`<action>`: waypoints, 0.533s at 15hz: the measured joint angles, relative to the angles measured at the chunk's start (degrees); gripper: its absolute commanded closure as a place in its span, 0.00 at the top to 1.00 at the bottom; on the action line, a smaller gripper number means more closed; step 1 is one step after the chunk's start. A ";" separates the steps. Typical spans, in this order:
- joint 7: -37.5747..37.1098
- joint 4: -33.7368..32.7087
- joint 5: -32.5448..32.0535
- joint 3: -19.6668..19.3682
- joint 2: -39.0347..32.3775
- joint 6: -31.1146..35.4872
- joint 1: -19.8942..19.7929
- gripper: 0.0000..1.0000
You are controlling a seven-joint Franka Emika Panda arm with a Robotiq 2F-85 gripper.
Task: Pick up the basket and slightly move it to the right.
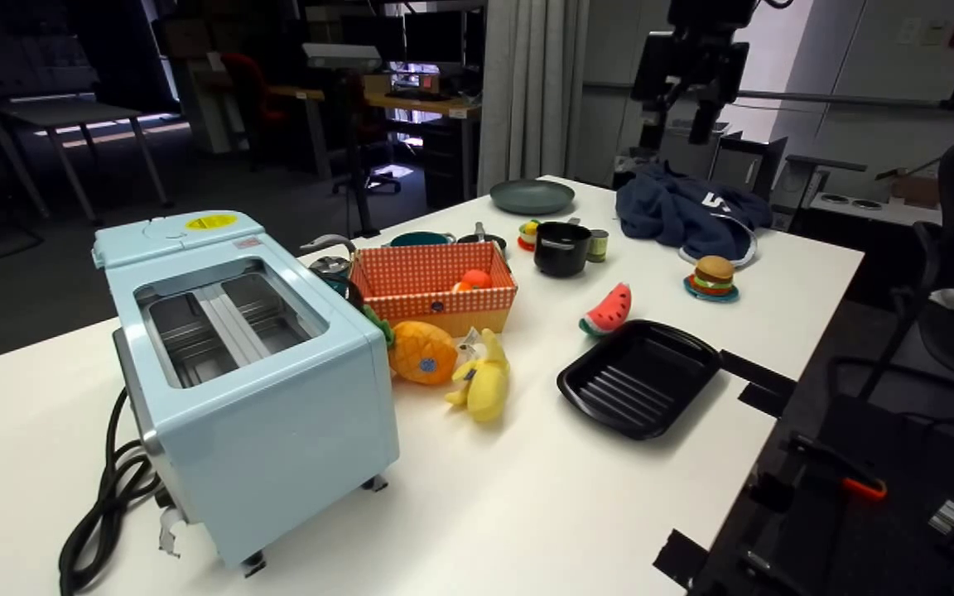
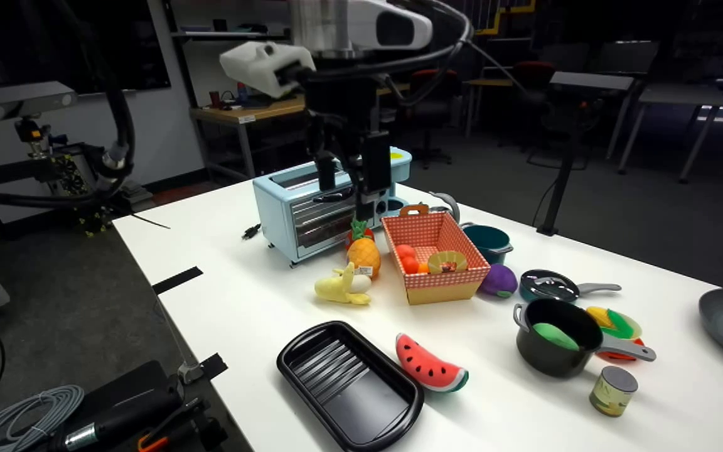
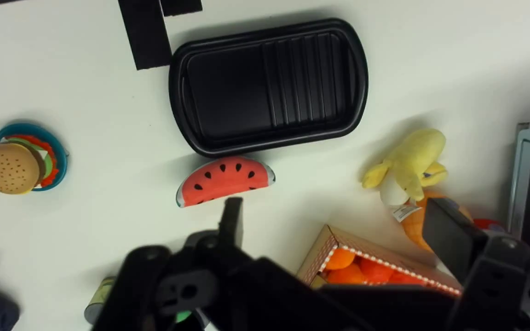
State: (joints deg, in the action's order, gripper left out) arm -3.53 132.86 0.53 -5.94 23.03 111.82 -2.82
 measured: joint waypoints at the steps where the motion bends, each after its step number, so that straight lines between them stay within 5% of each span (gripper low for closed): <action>1: -1.11 -0.44 -0.04 0.12 -1.95 2.36 -0.23 1.00; 8: -6.21 -5.72 -0.24 0.79 -12.78 10.30 -0.68 1.00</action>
State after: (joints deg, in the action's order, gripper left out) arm -9.74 127.14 0.30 -5.15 10.26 122.12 -3.50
